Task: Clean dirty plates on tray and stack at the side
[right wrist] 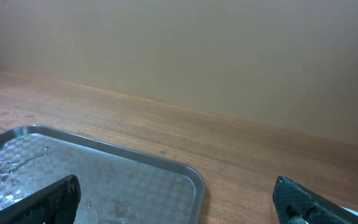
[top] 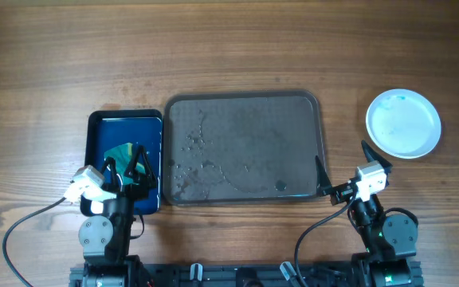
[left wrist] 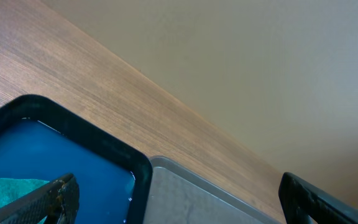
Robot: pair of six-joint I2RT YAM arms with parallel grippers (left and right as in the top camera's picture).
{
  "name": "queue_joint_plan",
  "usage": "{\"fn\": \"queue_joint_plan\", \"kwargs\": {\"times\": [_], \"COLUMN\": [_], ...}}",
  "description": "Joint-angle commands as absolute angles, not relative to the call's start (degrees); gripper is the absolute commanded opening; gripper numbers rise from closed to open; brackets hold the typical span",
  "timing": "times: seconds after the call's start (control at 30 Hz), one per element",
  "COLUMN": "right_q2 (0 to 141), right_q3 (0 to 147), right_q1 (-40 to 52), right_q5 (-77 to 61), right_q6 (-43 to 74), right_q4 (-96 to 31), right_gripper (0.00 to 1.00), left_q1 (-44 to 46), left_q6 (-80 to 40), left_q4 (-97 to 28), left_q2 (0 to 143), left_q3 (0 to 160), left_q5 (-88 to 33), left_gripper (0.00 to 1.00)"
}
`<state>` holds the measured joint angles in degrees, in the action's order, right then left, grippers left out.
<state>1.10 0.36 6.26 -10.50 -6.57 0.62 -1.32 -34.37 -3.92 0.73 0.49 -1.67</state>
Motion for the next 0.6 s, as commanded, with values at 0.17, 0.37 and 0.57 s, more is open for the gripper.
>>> {"fn": "queue_joint_plan", "kwargs": {"times": [0.17, 0.37, 0.57], "right_q2": [0.4, 0.4, 0.4], "right_q3": [0.3, 0.3, 0.3], "right_q1": [6.0, 6.0, 6.0], "right_q5": [-10.6, -10.6, -10.6], "right_q6": [-7.4, -7.4, -7.4], "right_q4": [0.7, 0.7, 0.7], "right_gripper": [1.00, 1.00, 1.00], "left_q1": [-1.7, -1.7, -1.7], "left_q6": [-33.5, -33.1, -16.7], "left_q4": [-4.3, -4.4, -4.4], "left_q2": [0.3, 0.5, 2.9], "left_q3": [0.3, 0.3, 0.3], "left_q5": [-2.5, -2.2, -2.3], "left_gripper": [1.00, 1.00, 1.00]}}
